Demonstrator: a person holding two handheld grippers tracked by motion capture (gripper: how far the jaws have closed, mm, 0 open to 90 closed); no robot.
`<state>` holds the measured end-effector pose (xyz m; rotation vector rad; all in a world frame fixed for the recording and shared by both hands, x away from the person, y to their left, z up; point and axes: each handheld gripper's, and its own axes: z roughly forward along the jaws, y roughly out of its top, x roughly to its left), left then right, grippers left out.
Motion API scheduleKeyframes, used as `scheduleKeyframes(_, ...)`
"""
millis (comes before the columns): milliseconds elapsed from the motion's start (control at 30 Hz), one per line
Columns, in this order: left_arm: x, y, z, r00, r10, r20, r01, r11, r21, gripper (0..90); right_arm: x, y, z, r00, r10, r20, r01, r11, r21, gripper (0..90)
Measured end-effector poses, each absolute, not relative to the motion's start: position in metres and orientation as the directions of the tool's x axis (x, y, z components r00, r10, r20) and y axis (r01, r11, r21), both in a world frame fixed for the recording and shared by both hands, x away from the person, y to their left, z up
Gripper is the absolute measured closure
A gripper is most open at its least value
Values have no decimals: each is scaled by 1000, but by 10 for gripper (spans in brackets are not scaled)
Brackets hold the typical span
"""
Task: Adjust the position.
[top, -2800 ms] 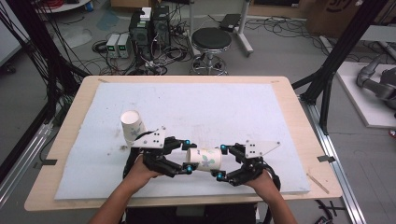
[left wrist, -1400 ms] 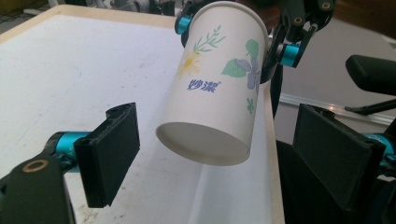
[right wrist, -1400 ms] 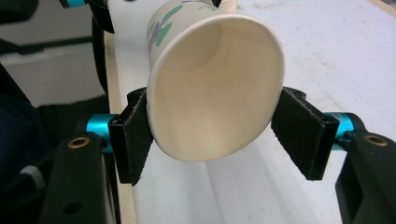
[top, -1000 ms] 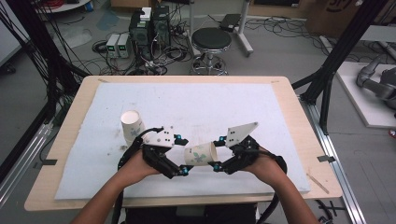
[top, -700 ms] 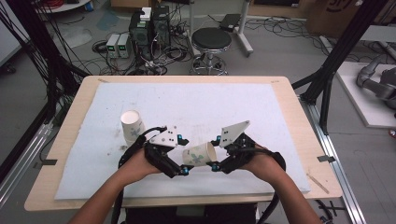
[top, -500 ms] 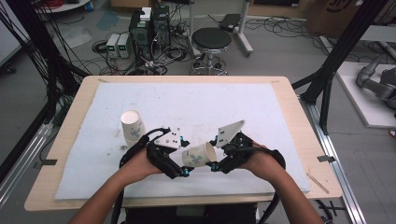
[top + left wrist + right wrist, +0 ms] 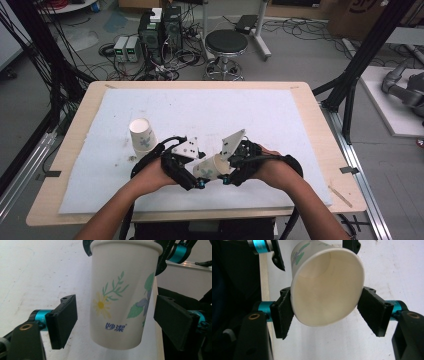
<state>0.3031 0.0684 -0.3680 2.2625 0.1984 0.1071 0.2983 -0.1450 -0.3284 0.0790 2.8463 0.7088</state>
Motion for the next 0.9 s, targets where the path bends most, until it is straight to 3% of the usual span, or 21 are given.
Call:
scheduleKeyframes(467,304,60,-372,990,138,-16,104,-655,748,349,296,-138,-330,-979,70,-194,-19,907,421,319)
scheduleKeyframes(700,303,58,-374,991,131,-26,105,-645,757,352,296,-137,-330,-981,54,-184,-28,908,418,300)
scheduleKeyframes(900,303,61,-378,988,152,-39,125,-606,786,338,299,-150,-325,-979,135,-152,31,838,545,221)
